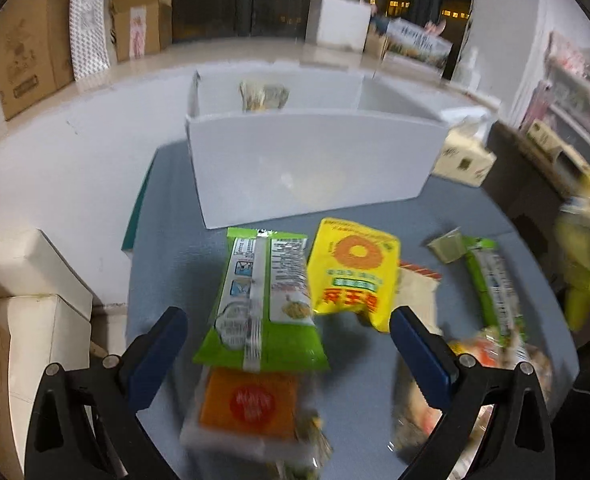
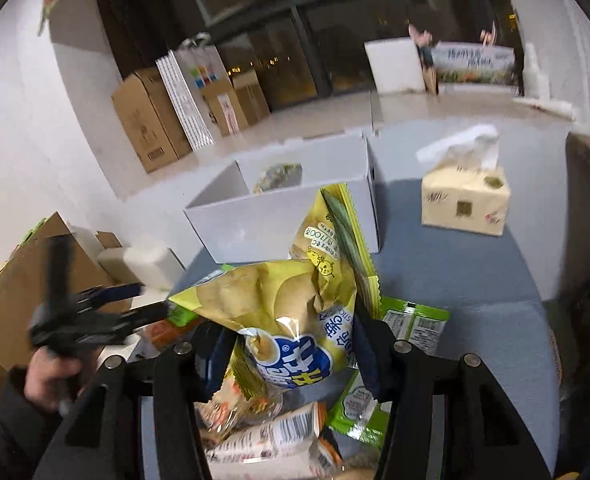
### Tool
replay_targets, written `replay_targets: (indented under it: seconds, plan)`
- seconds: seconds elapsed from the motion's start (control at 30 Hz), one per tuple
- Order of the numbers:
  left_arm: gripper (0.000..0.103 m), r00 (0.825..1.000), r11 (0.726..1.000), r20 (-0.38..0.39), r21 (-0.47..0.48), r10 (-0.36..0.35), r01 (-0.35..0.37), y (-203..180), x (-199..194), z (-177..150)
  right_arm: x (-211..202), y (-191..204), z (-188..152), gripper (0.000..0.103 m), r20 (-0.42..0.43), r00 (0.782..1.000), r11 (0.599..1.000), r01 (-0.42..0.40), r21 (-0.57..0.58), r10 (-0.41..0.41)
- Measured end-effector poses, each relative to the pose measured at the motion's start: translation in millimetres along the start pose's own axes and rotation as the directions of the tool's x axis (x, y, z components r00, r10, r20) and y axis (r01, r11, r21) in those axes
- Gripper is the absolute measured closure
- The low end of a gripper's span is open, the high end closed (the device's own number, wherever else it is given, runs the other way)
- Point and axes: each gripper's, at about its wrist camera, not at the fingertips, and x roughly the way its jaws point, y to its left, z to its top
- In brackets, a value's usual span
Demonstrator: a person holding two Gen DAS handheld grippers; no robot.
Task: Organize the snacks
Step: 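Grasp the green wafer pack with the left gripper while right gripper grasps yellow chip bag, then release the green pack and yellow bag into the white box with both grippers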
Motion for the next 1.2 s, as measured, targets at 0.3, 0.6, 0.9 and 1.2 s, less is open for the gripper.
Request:
replay_targets:
  seconds: [0.3, 0.6, 0.9, 1.2]
  plan:
    - [0.005, 0.987, 1.0, -0.159, -0.003, 0.031, -0.031, 10.2, 62.2, 15.2, -22.6, 9.3, -17.9, 0.045, 0.018, 1.0, 1.0, -0.009, -0.025, 0.01]
    - [0.034, 0.998, 0.999, -0.055, 0.039, 0.023, -0.021, 1.7, 29.2, 10.9, -14.8, 7.9, -26.0, 0.045, -0.014, 1.0, 1.0, -0.022, -0.011, 0.022]
    - [0.034, 0.958, 0.993, 0.261, 0.008, -0.116, 0.118, -11.0, -60.1, 39.8, 3.8, 11.5, -4.3, 0.045, -0.022, 0.999, 0.999, -0.044, -0.022, 0.044]
    - [0.034, 0.947, 0.992, 0.309, -0.056, -0.091, 0.113, 2.9, -48.8, 126.5, 76.0, 17.1, 94.4, 0.045, -0.018, 0.999, 0.996, -0.034, -0.077, 0.033]
